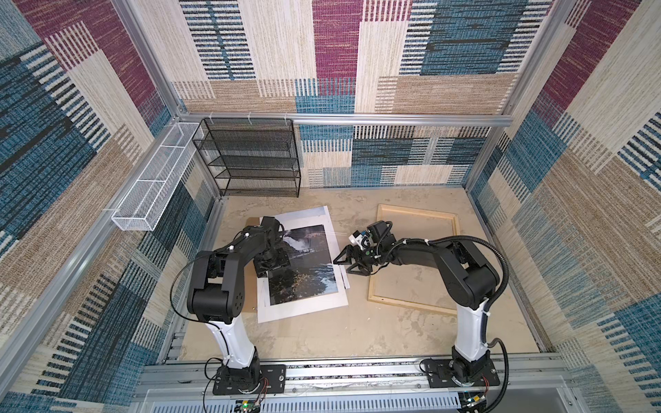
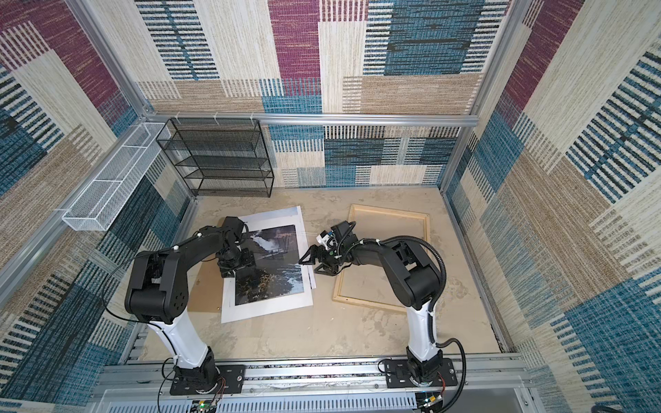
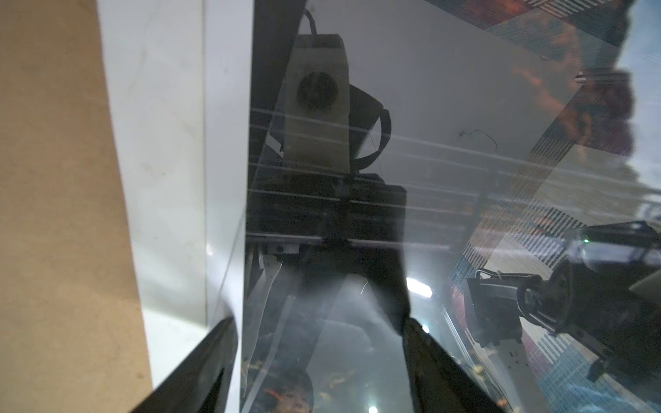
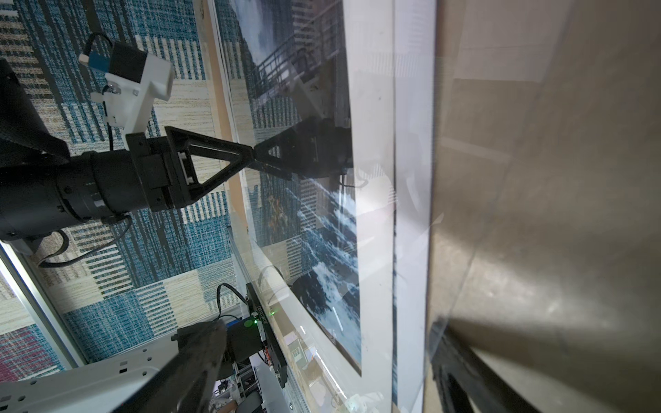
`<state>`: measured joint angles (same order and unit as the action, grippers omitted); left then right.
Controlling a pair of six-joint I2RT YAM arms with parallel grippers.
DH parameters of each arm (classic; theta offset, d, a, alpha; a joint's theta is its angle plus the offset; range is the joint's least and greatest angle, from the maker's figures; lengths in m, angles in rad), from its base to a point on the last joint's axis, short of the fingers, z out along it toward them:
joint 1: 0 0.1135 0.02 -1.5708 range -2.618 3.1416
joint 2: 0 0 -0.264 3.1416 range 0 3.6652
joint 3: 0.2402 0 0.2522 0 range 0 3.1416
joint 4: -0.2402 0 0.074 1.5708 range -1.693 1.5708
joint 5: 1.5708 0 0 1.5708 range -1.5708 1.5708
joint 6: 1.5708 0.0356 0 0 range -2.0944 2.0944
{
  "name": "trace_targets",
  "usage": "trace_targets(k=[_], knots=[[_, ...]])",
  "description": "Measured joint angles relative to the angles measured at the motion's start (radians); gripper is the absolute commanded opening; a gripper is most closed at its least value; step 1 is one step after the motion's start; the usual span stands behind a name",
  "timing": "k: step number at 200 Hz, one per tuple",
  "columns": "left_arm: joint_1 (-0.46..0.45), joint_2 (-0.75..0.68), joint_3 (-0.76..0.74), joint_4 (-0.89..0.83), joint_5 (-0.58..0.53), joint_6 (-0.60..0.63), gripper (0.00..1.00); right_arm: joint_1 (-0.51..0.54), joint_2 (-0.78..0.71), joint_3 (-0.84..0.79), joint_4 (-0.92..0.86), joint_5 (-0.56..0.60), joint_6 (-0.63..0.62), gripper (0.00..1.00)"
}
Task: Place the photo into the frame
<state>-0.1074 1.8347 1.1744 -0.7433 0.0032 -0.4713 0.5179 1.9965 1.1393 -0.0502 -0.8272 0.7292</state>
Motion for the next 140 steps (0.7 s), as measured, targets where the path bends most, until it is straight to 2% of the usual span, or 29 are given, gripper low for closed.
trace_targets(k=[140], knots=[[0.0, 0.003, -0.001, -0.001, 0.0, 0.0, 0.75, 0.0, -0.064, 0.027, -0.027, 0.053, -0.002, 0.76]])
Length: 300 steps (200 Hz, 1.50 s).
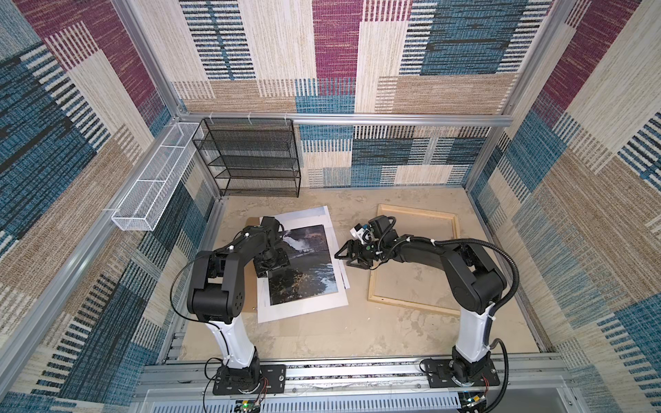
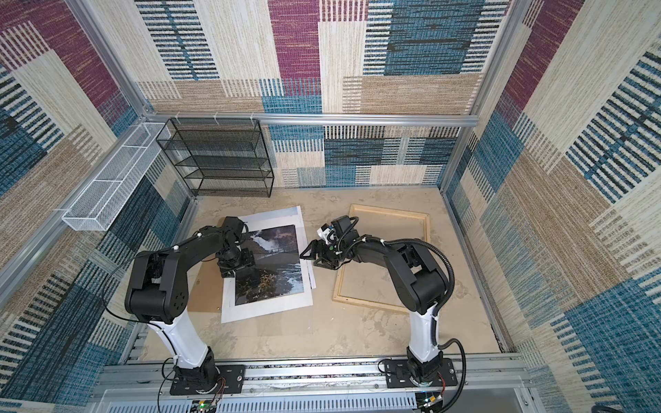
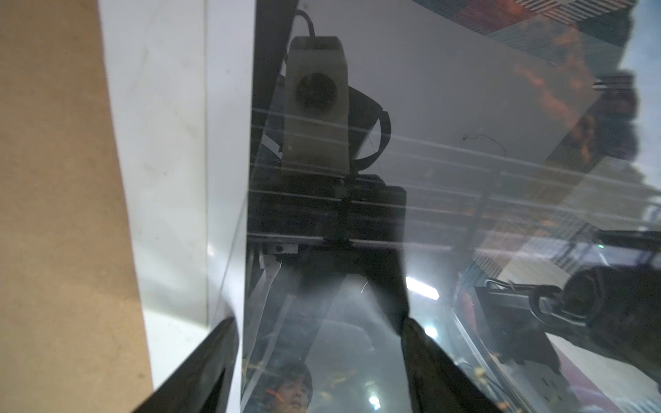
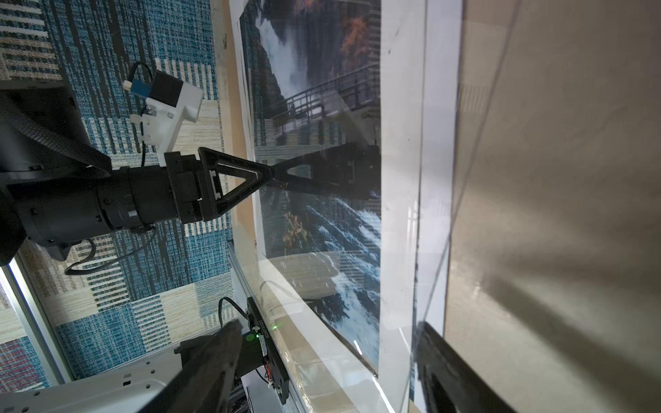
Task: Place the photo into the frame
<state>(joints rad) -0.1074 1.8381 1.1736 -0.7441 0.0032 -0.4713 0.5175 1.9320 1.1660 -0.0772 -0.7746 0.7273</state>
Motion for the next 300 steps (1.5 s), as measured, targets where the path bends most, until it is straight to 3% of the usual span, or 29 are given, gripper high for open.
trace_targets(k=[168, 283, 300], knots=[[-0.007, 0.019, 0.016, -0.016, 0.002, 0.0, 0.75, -0.001, 0.036, 0.029, 0.066, -0.04, 0.016, 0.54], [-0.011, 0.013, 0.024, -0.02, 0.0, 0.0, 0.75, -0.001, 0.059, 0.037, 0.09, -0.055, 0.027, 0.17], [-0.012, 0.008, 0.024, -0.018, 0.004, 0.0, 0.75, -0.001, 0.059, 0.037, 0.09, -0.056, 0.026, 0.15]])
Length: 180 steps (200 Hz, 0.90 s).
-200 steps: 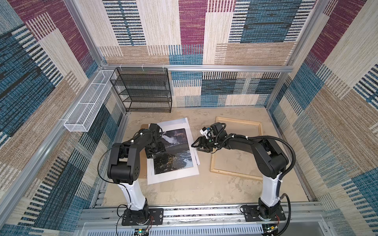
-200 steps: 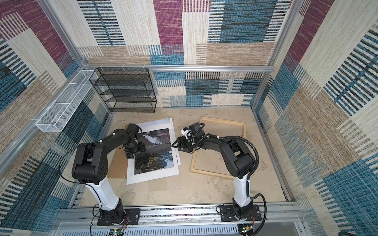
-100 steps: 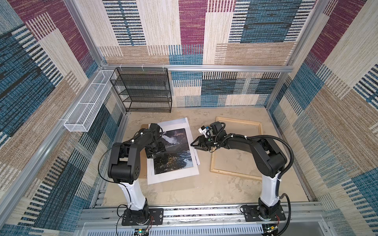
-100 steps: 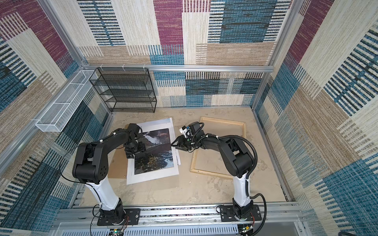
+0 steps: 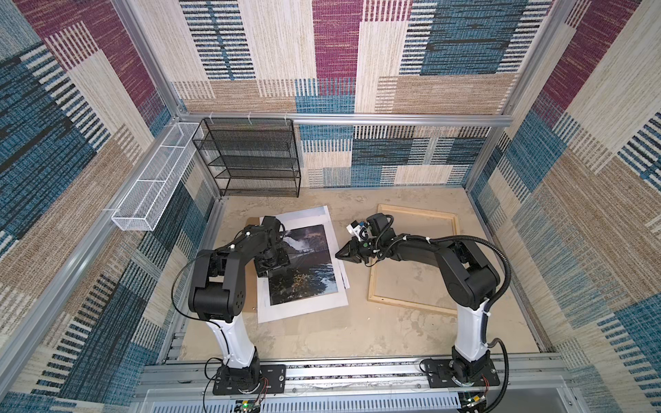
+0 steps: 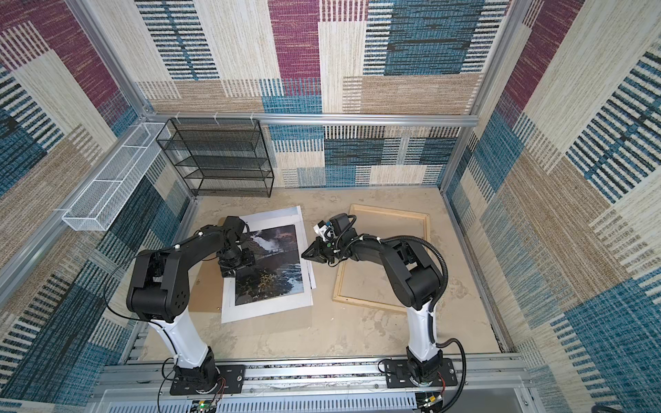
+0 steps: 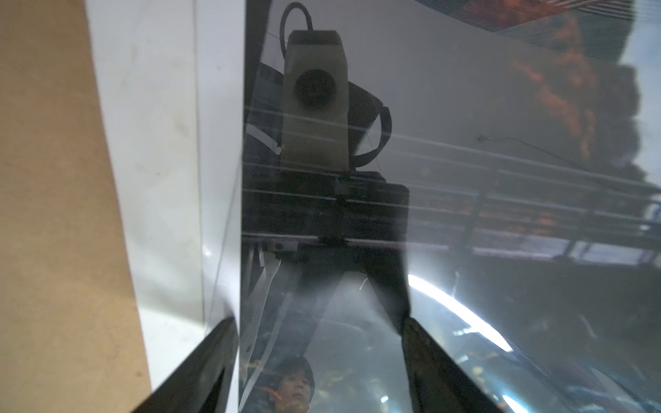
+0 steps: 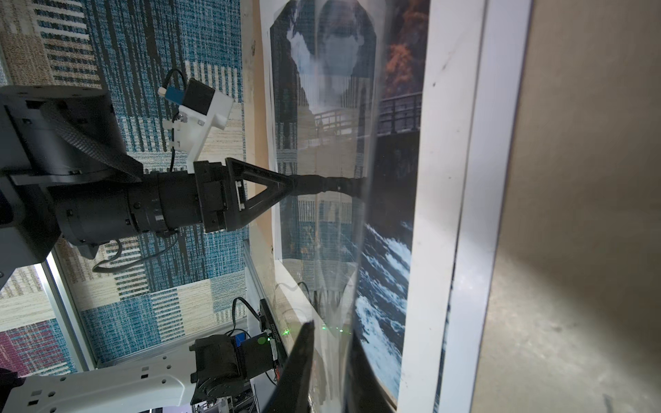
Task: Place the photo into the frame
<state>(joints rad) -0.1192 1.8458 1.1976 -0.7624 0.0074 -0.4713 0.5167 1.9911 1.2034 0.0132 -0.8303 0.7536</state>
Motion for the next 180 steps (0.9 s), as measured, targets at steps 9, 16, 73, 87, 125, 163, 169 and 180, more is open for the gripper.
trace_targets(k=[9, 16, 73, 87, 125, 163, 169, 180], knots=[[-0.001, -0.001, 0.003, -0.002, 0.004, 0.0, 0.76, 0.0, 0.0, 0.0, 0.0, 0.0, -0.001, 0.14], [-0.001, -0.002, 0.007, -0.005, 0.011, 0.0, 0.76, 0.0, 0.0, 0.0, 0.0, 0.0, -0.005, 0.13], [-0.005, -0.038, 0.06, -0.026, 0.051, 0.0, 0.8, 0.0, 0.0, 0.004, 0.01, -0.035, -0.031, 0.0], [-0.005, -0.048, 0.081, -0.034, 0.05, 0.0, 0.81, -0.002, -0.002, 0.013, 0.009, -0.043, -0.045, 0.0], [-0.005, -0.085, 0.122, -0.064, 0.034, 0.0, 0.81, -0.028, -0.047, 0.018, 0.003, -0.085, -0.073, 0.0], [-0.005, -0.116, 0.131, -0.073, 0.022, 0.0, 0.81, -0.069, -0.117, 0.002, 0.003, -0.122, -0.09, 0.0], [-0.005, -0.119, 0.133, -0.072, 0.022, 0.0, 0.81, -0.076, -0.131, -0.006, 0.003, -0.128, -0.09, 0.0], [-0.005, -0.122, 0.135, -0.071, 0.024, 0.0, 0.81, -0.089, -0.153, -0.021, 0.003, -0.139, -0.093, 0.0]])
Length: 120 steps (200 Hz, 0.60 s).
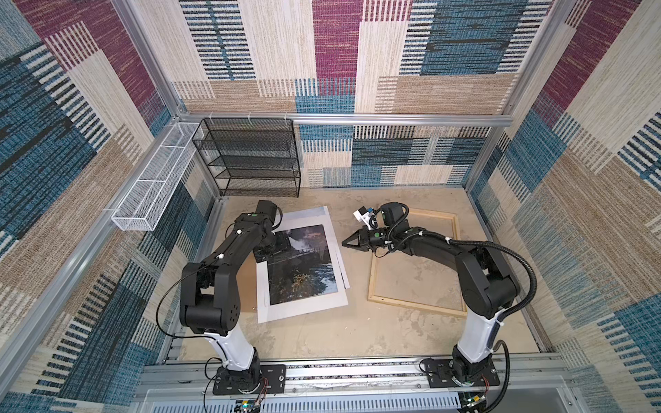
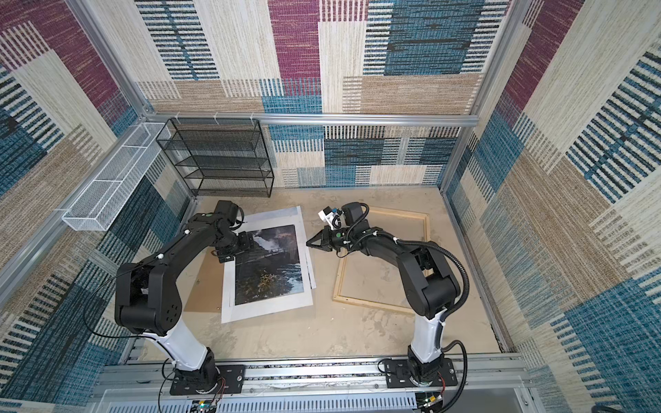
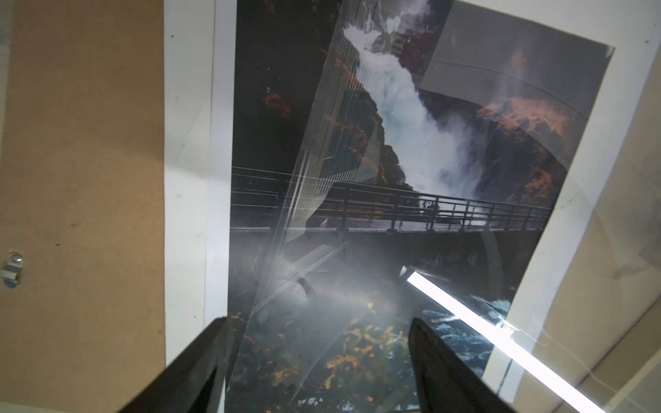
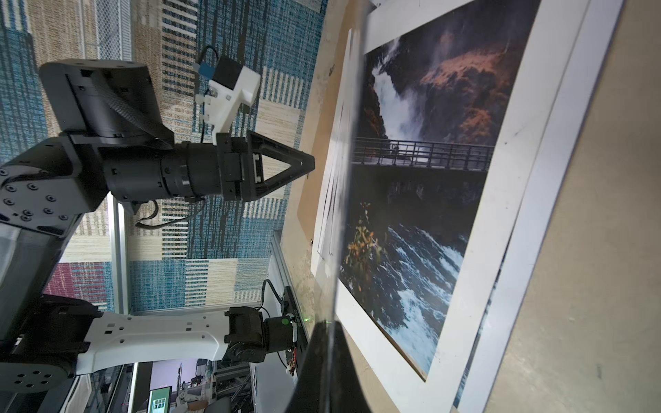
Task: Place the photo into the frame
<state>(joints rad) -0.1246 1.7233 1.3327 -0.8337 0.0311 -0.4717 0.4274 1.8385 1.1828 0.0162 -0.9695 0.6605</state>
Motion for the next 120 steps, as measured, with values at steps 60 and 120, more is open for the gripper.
trace_targets(k=[60, 120], knots=[[-0.037, -0.014, 0.031, 0.0, 0.027, 0.004, 0.81, -0.079, -0.097, -0.082, 0.012, -0.074, 0.001, 0.0], [-0.114, 0.041, 0.09, 0.001, 0.031, 0.027, 0.81, -0.214, -0.193, -0.096, -0.05, -0.151, -0.073, 0.0]])
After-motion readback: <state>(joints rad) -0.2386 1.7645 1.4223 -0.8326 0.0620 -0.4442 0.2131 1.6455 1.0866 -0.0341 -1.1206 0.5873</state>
